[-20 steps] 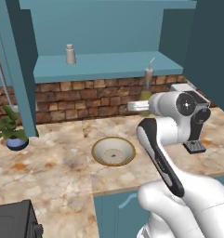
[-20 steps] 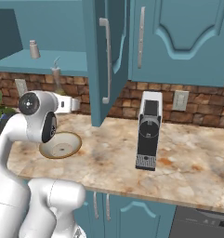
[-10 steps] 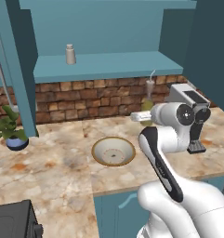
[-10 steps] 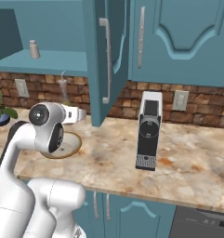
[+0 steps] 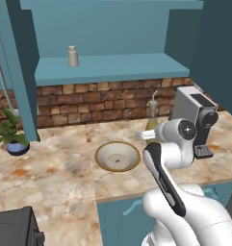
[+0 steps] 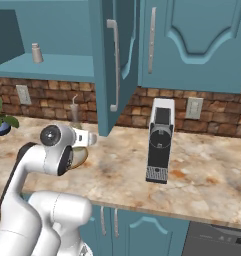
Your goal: Retrieve the bottle and the shaker from the cabinet and place them next to the mixing bowl on the counter. Then add garlic from the fridge to the mixing bowl.
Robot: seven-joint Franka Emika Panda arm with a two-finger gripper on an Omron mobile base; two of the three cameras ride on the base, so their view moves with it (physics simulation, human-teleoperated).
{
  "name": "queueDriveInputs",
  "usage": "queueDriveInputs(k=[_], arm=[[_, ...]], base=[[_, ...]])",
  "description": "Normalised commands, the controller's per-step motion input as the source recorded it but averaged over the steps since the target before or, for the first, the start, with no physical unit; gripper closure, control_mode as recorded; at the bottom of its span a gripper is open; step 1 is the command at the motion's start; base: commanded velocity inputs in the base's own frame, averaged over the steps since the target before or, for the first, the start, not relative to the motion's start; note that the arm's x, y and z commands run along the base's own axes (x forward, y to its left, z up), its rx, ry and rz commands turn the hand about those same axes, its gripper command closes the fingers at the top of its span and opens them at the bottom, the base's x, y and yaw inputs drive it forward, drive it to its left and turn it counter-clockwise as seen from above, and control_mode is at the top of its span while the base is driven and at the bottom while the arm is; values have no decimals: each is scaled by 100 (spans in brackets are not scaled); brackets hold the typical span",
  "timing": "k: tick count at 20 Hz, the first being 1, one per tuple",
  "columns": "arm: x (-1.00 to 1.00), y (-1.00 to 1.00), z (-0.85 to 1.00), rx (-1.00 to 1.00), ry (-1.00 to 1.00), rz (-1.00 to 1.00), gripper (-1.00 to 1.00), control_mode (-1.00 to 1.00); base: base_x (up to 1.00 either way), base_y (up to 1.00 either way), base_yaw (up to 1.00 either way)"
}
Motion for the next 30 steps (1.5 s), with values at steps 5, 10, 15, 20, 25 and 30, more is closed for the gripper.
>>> queueDriveInputs(k=[5,10,15,20,25,30], arm=[[35,-27,-34,0,4,-1,100,-100],[38,-27,-17,0,1,0,100,-100],[7,-5,-18,0,-2,6,100,-100],[2,-20,-5,0,-9,22,100,-100],[1,-1,-14,0,-8,25,100,-100],[0,0,-51,1,-11,15,100,-100]], base=[[0,0,0],[0,0,0],[0,0,0],[0,0,0],[0,0,0],[0,0,0]])
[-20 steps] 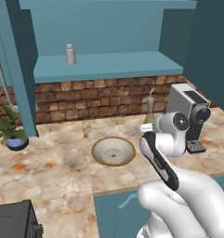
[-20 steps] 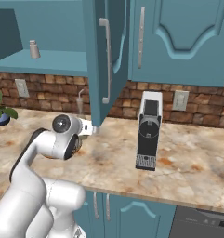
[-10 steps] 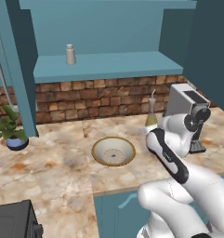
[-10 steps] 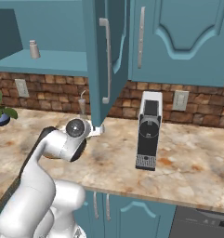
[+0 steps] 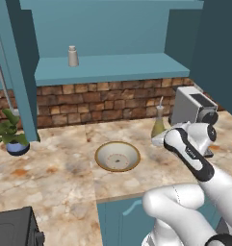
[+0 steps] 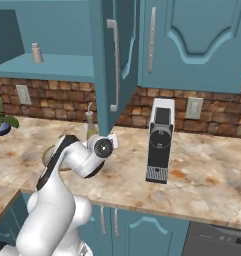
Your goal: Retrieve the bottle and the shaker from the cabinet and place them next to the mixing bowl on the counter. Then add garlic from the fridge to the mixing bowl.
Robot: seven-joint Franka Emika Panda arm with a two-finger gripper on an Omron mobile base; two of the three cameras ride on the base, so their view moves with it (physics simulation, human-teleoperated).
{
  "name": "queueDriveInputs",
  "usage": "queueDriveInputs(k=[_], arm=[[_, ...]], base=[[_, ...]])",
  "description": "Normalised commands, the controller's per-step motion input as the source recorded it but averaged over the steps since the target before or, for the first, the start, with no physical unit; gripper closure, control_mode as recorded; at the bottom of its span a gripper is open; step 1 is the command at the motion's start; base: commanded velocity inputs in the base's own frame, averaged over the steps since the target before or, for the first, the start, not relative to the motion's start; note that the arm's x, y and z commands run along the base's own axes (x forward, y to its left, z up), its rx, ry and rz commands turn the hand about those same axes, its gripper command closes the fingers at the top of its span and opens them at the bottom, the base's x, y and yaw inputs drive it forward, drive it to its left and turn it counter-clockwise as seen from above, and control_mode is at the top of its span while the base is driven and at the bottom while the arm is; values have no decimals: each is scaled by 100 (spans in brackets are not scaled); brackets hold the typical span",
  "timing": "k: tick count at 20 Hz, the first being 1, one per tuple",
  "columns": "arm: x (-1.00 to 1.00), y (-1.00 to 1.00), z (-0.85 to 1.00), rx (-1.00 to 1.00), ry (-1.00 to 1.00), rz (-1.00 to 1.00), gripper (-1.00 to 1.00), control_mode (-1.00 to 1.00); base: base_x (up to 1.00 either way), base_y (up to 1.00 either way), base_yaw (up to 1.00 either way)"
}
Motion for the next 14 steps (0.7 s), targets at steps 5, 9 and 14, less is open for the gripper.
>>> queueDriveInputs(k=[5,9,14], arm=[[0,1,-36,1,-4,18,100,-100],[0,0,0,0,0,24,100,-100],[0,0,-3,-1,-3,13,100,-100]], base=[[0,0,0],[0,0,0],[0,0,0]])
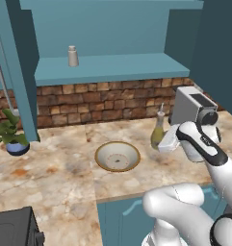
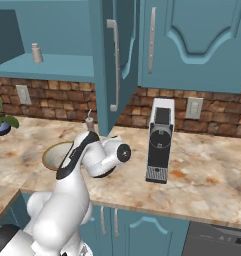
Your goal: Retrieve the bottle and the shaker from the cabinet and place them next to the mixing bowl on the counter. Then add garlic from the fridge to the mixing bowl.
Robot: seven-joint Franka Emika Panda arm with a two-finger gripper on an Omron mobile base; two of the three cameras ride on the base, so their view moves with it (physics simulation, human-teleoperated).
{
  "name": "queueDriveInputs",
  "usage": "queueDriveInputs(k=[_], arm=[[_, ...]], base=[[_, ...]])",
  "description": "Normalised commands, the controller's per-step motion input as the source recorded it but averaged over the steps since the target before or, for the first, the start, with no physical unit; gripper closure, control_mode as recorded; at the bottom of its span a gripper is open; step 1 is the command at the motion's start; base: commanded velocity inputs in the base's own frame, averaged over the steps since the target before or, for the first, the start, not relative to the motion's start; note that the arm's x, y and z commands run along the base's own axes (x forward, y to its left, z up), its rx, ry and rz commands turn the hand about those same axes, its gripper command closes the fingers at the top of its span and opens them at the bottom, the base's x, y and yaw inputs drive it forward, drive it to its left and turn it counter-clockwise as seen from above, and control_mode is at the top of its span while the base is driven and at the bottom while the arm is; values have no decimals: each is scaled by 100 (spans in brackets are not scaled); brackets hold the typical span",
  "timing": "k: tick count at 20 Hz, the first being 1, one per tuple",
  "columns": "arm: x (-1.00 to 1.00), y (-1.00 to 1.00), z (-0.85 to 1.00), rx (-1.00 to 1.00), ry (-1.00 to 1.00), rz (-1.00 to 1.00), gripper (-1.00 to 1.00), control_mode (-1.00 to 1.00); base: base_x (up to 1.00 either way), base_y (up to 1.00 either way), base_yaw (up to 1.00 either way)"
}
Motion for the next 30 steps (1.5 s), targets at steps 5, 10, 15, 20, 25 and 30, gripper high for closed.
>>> queueDriveInputs(k=[5,10,15,20,25,30], arm=[[-7,9,-17,0,-2,12,100,-100],[0,10,-38,0,3,4,100,-100],[0,1,-41,0,7,0,100,-100],[7,6,-44,0,6,0,100,-100],[1,4,-38,0,0,0,100,-100],[5,0,-36,0,0,0,100,-100]], base=[[0,0,0],[0,0,0],[0,0,0],[0,0,0],[0,0,0],[0,0,0]])
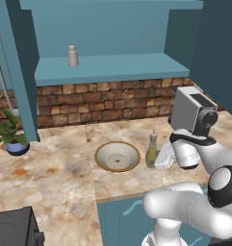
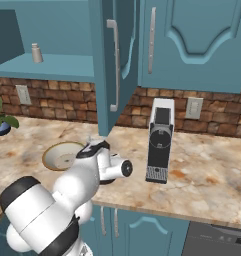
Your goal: Retrieve the bottle and the shaker from the cabinet and place them next to the mixing bowl on the counter. Then add garlic from the fridge to the mixing bowl.
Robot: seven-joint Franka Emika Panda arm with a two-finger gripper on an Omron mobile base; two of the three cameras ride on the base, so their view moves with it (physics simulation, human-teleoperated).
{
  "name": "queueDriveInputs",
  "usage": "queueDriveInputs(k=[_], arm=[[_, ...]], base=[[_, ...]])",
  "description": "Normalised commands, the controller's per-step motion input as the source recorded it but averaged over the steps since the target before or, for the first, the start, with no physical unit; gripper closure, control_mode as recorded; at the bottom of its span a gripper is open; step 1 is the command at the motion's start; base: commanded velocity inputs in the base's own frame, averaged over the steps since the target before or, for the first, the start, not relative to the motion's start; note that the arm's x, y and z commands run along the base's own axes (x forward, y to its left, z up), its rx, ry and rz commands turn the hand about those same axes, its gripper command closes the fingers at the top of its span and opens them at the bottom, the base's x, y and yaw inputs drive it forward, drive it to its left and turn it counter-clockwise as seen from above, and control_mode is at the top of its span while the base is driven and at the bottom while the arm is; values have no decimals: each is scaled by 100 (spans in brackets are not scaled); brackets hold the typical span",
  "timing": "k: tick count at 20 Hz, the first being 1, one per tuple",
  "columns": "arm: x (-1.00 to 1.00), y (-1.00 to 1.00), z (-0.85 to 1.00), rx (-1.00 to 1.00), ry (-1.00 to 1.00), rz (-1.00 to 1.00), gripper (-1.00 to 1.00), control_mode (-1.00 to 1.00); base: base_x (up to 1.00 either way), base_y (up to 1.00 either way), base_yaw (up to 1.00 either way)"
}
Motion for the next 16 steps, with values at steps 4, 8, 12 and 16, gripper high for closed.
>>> queueDriveInputs(k=[4,8,12,16], arm=[[0,1,-22,0,-1,0,100,-100],[20,0,0,0,-7,0,100,-100],[1,17,-7,0,-5,0,100,-100],[0,34,-16,0,-3,0,100,-100]], base=[[0,0,0],[0,0,0],[0,0,0],[0,0,0]])
